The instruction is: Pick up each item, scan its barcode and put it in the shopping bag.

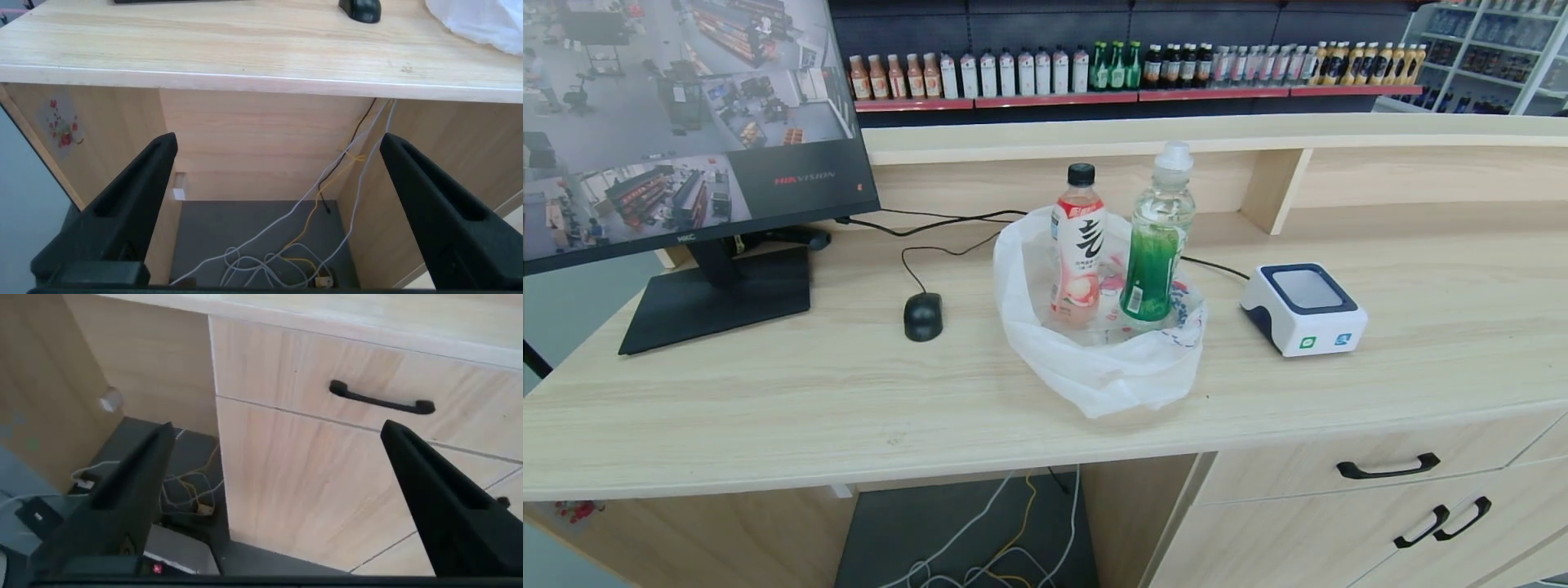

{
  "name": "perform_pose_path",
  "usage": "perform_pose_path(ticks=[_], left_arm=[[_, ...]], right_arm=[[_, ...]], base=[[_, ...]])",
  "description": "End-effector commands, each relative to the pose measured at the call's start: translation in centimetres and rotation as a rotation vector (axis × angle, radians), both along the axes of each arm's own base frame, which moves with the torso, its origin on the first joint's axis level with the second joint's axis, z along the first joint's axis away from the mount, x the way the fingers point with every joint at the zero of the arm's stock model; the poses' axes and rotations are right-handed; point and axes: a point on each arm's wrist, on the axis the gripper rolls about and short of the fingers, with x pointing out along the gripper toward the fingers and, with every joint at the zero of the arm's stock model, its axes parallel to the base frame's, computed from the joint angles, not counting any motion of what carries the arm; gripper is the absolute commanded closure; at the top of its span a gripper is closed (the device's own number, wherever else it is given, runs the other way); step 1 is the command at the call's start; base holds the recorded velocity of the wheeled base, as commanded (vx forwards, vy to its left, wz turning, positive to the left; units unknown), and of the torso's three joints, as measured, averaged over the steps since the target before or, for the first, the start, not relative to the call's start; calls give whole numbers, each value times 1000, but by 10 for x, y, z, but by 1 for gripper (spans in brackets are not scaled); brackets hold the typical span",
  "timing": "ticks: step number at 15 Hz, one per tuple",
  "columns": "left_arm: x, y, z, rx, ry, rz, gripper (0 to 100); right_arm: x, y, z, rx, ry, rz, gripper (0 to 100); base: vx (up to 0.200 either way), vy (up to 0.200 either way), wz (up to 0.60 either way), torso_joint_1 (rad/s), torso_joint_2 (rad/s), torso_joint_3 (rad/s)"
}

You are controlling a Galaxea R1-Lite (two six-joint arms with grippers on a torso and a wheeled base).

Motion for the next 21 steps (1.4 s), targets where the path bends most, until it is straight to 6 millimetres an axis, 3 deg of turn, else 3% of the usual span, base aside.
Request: perform_pose_path(ticks=[1,4,7,12,15,21], left_arm=[[0,0,0,-1,0,1,0],[0,0,0,-1,0,-1,0],[0,0,0,-3,0,1,0],[0,0,0,-4,0,1,0],[0,0,0,-3,0,1,0],[0,0,0,-3,0,1,0]], right_arm=[[3,3,1,22,53,-204,0],[-3,5,0,21,-15,-341,0],[-11,6,-8,52,-99,-264,0],[-11,6,-8,129,-86,-277,0],[-11,6,-8,128,-85,-276,0],[-11,6,-8,122,-86,-277,0]], base=[[0,0,0,0,0,0],[0,0,0,0,0,0],[0,0,0,0,0,0],[0,0,0,0,0,0],[-200,0,0,12,6,1],[0,0,0,0,0,0]])
